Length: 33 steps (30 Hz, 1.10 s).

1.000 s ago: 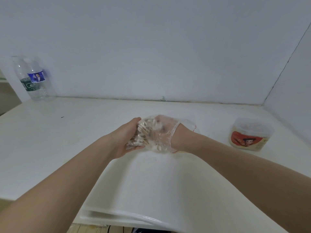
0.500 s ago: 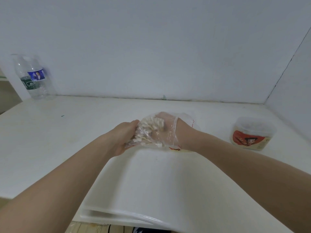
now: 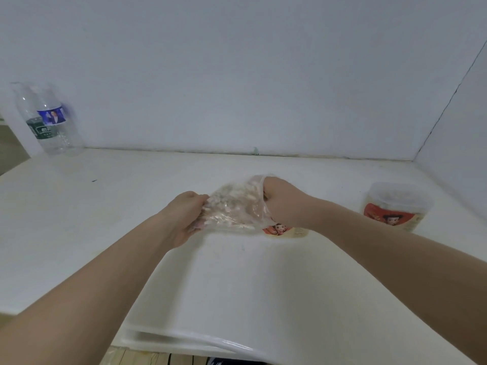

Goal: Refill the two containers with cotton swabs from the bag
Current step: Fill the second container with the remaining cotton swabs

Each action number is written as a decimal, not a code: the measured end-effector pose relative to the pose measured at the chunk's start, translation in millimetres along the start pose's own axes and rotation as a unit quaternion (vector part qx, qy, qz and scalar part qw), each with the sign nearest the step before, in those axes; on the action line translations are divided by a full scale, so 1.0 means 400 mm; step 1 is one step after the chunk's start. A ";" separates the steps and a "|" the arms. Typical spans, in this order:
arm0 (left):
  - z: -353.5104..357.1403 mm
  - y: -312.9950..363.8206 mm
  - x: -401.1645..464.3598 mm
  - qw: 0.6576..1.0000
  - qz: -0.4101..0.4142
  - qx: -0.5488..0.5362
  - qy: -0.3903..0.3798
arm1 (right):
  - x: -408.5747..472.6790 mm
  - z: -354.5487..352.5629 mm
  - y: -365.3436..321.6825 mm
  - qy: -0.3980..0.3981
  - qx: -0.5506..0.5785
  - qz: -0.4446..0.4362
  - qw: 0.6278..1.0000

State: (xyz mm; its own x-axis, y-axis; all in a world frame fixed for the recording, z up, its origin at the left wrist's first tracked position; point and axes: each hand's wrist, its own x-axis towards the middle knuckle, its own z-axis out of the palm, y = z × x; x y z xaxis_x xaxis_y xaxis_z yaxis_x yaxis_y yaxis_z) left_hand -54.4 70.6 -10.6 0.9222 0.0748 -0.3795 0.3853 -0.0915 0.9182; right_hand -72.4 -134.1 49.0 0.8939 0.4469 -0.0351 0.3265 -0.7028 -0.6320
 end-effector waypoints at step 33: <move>-0.075 -0.064 0.070 0.916 0.063 0.269 0.291 | 0.013 -0.085 0.146 0.012 0.281 0.149 0.948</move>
State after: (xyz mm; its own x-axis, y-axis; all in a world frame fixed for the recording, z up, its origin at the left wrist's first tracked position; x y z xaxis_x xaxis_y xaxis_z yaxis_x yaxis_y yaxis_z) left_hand -39.4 104.7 -41.3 0.8466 0.5322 -0.0051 0.3816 -0.6003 0.7029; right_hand -38.3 -191.6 38.4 0.9300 0.2562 -0.2637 -0.1512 -0.3873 -0.9095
